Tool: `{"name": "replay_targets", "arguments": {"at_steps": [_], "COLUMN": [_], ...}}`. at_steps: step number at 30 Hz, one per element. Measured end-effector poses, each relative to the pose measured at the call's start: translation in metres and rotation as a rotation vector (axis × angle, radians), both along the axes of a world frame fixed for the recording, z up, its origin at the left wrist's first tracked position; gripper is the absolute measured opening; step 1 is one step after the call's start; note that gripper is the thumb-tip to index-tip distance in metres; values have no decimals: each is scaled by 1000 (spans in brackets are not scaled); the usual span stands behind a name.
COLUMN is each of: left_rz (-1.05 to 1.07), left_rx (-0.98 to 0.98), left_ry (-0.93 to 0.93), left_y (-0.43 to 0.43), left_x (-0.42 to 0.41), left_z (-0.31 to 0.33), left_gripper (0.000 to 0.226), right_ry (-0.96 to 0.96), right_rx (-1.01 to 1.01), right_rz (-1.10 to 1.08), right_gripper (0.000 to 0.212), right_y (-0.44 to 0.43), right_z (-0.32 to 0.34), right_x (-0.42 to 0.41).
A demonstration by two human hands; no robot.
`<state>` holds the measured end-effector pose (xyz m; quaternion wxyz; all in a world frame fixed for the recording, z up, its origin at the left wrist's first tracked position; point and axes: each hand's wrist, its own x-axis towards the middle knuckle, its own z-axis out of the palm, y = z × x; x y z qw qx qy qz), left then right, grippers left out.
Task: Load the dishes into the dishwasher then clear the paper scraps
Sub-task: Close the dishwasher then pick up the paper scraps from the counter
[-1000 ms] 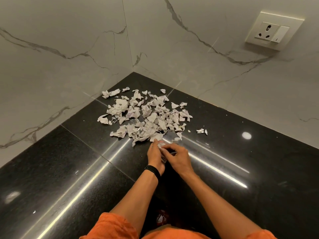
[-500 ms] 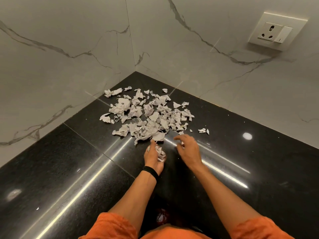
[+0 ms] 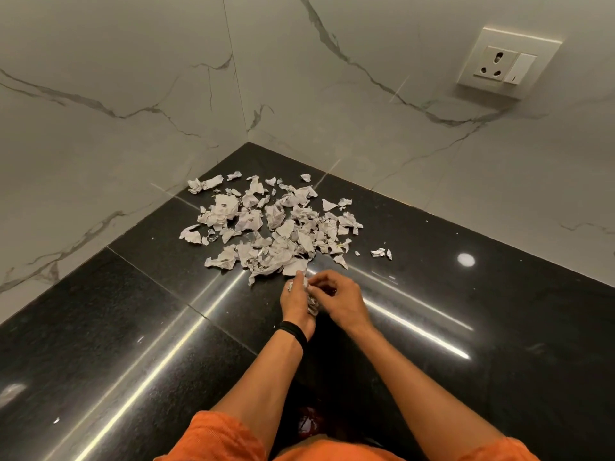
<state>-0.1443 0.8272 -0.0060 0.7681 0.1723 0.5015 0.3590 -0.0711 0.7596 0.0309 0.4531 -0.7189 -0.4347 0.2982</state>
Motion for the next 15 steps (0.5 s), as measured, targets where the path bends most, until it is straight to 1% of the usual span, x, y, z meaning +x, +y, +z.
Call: {"name": "replay_targets", "arguments": {"at_steps": [1, 3, 5, 7, 9, 10, 12, 14, 15], "left_rz": [-17, -37, -34, -7, 27, 34, 34, 33, 34], "left_rx": [14, 20, -4, -41, -80, -100, -114, -118, -121], "left_ry": [6, 8, 3, -9, -40, -67, -77, -82, -95], "left_y": [1, 2, 2, 1, 2, 4, 6, 8, 9], "left_x": [1, 3, 6, 9, 8, 7, 4, 2, 2], "left_z": [0, 5, 3, 5, 4, 4, 6, 3, 3], "left_gripper": [22, 24, 30, 34, 34, 33, 26, 21, 20], "right_ry": [10, -28, -114, -104, -93, -165, -380, -586, -659], "right_rx": [-4, -26, -60, -87, -91, -95, -147, -228, -249], "right_rz": [21, 82, 128, 134, 101, 71, 49, 125, 167], "right_gripper": [14, 12, 8, 7, 12, 14, 21, 28, 28], "right_y": [2, 6, 12, 20, 26, 29, 33, 34, 33], "right_z": [0, 1, 5, 7, 9, 6, -6, -16, -20], "right_x": [3, 13, 23, 34, 45, 51, 65, 74, 77]}}
